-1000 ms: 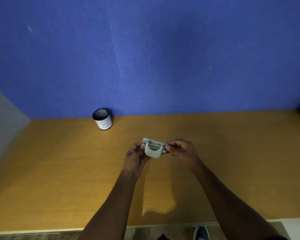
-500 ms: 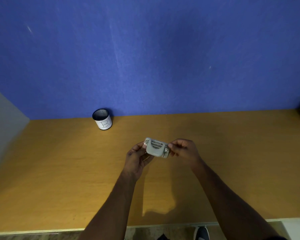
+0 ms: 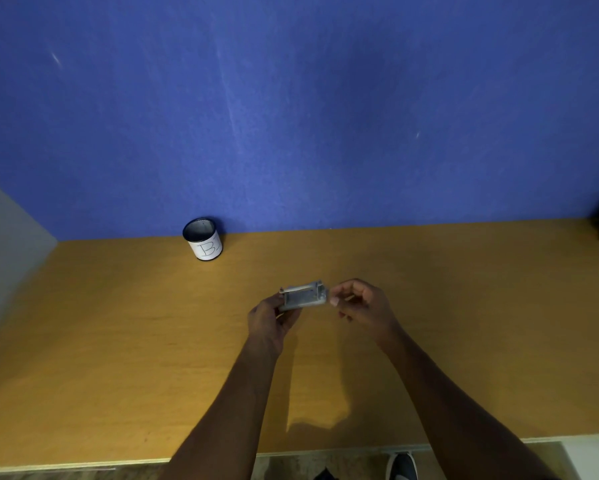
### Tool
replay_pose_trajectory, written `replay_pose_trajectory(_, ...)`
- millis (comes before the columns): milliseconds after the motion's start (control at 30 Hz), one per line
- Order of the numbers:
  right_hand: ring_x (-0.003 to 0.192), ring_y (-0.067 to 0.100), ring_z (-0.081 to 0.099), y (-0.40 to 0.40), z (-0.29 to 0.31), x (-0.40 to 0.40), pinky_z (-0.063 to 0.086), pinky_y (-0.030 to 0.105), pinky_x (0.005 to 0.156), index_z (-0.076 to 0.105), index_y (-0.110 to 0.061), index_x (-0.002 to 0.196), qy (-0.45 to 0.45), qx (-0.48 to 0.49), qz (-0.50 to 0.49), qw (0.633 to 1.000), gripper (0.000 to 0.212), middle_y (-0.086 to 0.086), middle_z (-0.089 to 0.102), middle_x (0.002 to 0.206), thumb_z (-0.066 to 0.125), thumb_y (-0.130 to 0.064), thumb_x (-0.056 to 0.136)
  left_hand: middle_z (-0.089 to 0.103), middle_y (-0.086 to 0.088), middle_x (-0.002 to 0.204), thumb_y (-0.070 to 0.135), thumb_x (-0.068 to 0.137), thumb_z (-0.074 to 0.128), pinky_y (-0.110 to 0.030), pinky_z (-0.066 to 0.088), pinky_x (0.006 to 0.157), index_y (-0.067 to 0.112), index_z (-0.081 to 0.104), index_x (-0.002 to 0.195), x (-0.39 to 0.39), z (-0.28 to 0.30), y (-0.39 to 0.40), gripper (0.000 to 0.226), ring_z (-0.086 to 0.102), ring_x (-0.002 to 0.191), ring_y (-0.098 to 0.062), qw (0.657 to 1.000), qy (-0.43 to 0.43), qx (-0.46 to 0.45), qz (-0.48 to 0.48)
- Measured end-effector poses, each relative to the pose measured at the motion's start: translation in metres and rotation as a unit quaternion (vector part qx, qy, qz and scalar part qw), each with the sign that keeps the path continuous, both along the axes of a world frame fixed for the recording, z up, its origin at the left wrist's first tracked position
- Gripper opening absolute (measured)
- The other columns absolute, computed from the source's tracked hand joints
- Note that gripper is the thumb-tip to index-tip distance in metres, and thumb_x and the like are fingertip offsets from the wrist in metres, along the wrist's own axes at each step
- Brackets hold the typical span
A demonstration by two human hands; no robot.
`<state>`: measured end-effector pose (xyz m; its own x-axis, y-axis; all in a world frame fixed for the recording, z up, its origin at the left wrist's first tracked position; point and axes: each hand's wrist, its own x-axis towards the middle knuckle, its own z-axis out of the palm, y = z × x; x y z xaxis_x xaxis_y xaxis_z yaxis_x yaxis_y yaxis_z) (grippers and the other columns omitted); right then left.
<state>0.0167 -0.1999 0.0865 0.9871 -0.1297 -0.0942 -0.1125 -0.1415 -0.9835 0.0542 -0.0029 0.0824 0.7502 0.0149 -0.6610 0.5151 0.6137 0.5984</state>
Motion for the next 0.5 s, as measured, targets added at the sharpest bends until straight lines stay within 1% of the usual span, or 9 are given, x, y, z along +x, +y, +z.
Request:
replay_pose_trajectory(67, 0.062, 0.013, 0.068, 0.0022, -0.0007, -0.0031, 0.053, 0.02, 0.057, 0.074, -0.011, 0.098, -0.017, -0.026, 0.028, 0.999, 0.015, 0.012, 0.075, 0.089, 0.077, -0.004, 0.084, 0.063, -0.021, 0.091, -0.002, 0.092, 0.059, -0.031, 0.061, 0.05, -0.003, 0.061, 0.089, 0.0, -0.0009, -0.0004, 0.004, 0.065, 0.083, -0.031, 1.0, 0.012, 0.009, 0.011)
replay_pose_trajectory(100, 0.065, 0.015, 0.069, 0.0031, -0.0006, -0.004, 0.055, 0.021, 0.06, 0.075, -0.013, 0.099, -0.02, -0.034, 0.035, 0.999, 0.018, 0.01, 0.076, 0.09, 0.078, -0.005, 0.083, 0.063, -0.021, 0.091, -0.002, 0.092, 0.06, -0.031, 0.061, 0.049, -0.004, 0.061, 0.089, -0.0003, -0.001, -0.0008, 0.004, 0.065, 0.082, -0.032, 1.0, 0.016, 0.013, 0.013)
replay_pose_trajectory(200, 0.068, 0.018, 0.069, 0.0054, -0.0013, -0.0042, 0.057, 0.032, 0.068, 0.074, -0.015, 0.103, -0.031, -0.05, 0.033, 0.998, 0.025, 0.008, 0.076, 0.092, 0.079, -0.003, 0.081, 0.064, -0.021, 0.09, -0.002, 0.09, 0.062, -0.031, 0.061, 0.05, -0.006, 0.062, 0.09, -0.0008, -0.0005, -0.0031, 0.004, 0.066, 0.08, -0.032, 0.999, 0.025, 0.017, 0.018)
replay_pose_trajectory(267, 0.072, 0.013, 0.069, 0.0066, -0.0013, -0.0046, 0.058, 0.035, 0.071, 0.075, -0.018, 0.105, -0.056, -0.092, 0.024, 0.994, 0.028, 0.004, 0.075, 0.093, 0.079, -0.004, 0.081, 0.065, -0.022, 0.087, -0.003, 0.088, 0.062, -0.031, 0.061, 0.05, -0.008, 0.062, 0.092, -0.0013, 0.0005, -0.0049, 0.006, 0.067, 0.077, -0.033, 0.999, 0.03, 0.017, 0.016)
replay_pose_trajectory(300, 0.074, 0.009, 0.069, 0.0068, -0.0014, -0.005, 0.058, 0.033, 0.072, 0.076, -0.019, 0.106, -0.082, -0.127, 0.022, 0.988, 0.029, 0.002, 0.074, 0.094, 0.08, -0.005, 0.081, 0.065, -0.023, 0.084, -0.003, 0.088, 0.061, -0.03, 0.061, 0.049, -0.009, 0.062, 0.092, -0.0018, 0.0014, -0.0055, 0.007, 0.067, 0.075, -0.033, 0.999, 0.033, 0.016, 0.014)
replay_pose_trajectory(367, 0.077, 0.008, 0.068, 0.0065, -0.0013, -0.006, 0.058, 0.026, 0.072, 0.077, -0.017, 0.108, -0.146, -0.217, 0.028, 0.965, 0.029, 0.0, 0.071, 0.097, 0.08, -0.008, 0.081, 0.065, -0.023, 0.084, -0.003, 0.088, 0.06, -0.03, 0.061, 0.048, -0.01, 0.062, 0.092, -0.0025, 0.0028, -0.0065, 0.008, 0.067, 0.076, -0.034, 0.999, 0.039, 0.014, 0.009)
replay_pose_trajectory(433, 0.076, 0.012, 0.067, 0.0061, -0.0009, -0.0083, 0.058, 0.027, 0.071, 0.077, -0.016, 0.11, -0.194, -0.295, 0.036, 0.935, 0.028, 0.001, 0.066, 0.101, 0.08, -0.014, 0.083, 0.063, -0.023, 0.086, -0.002, 0.089, 0.058, -0.031, 0.062, 0.049, -0.009, 0.062, 0.088, -0.0028, 0.0034, -0.0062, 0.008, 0.067, 0.082, -0.036, 0.999, 0.044, 0.014, 0.004)
replay_pose_trajectory(500, 0.074, 0.012, 0.067, 0.0065, -0.0003, -0.0107, 0.059, 0.03, 0.067, 0.077, -0.016, 0.109, -0.231, -0.338, 0.04, 0.911, 0.025, 0.001, 0.064, 0.105, 0.078, -0.02, 0.084, 0.061, -0.022, 0.086, -0.001, 0.089, 0.058, -0.03, 0.061, 0.048, -0.008, 0.061, 0.085, -0.0027, 0.0033, -0.0057, 0.008, 0.065, 0.086, -0.037, 0.999, 0.048, 0.015, 0.003)
